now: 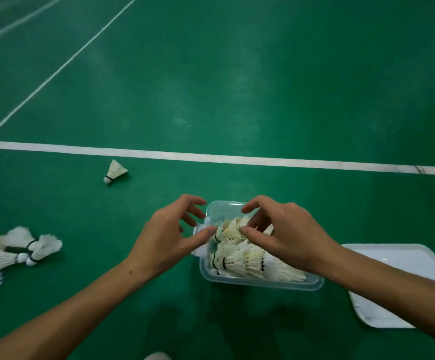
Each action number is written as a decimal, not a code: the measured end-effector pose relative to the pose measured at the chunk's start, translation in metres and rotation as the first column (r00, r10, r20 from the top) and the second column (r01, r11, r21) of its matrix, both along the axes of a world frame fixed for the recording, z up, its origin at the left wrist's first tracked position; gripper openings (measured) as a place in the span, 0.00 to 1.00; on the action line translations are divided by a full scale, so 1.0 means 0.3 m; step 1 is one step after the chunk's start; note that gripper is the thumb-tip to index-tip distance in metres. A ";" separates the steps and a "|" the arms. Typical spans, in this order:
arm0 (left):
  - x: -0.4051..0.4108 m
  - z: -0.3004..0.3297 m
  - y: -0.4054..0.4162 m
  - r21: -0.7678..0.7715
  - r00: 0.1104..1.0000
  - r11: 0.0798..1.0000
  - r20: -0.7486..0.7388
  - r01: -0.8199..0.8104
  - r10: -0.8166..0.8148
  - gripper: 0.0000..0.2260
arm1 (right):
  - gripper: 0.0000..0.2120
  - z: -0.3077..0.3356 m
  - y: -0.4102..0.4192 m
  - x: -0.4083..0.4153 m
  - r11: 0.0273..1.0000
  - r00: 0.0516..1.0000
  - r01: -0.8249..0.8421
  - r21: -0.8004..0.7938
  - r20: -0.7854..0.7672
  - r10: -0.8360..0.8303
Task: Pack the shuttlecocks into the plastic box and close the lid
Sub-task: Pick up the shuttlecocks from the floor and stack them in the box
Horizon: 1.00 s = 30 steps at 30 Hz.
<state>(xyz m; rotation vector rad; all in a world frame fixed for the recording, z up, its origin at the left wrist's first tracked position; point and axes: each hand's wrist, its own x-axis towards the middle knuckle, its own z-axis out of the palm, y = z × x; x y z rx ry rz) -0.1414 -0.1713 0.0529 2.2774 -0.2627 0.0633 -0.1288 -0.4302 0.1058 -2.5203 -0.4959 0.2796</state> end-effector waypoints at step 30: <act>-0.408 -0.381 1.537 0.606 0.685 0.641 -0.207 -0.470 0.698 0.38 | 0.18 -0.608 1.742 0.101 0.907 0.906 -0.417 -0.053 -0.101 0.411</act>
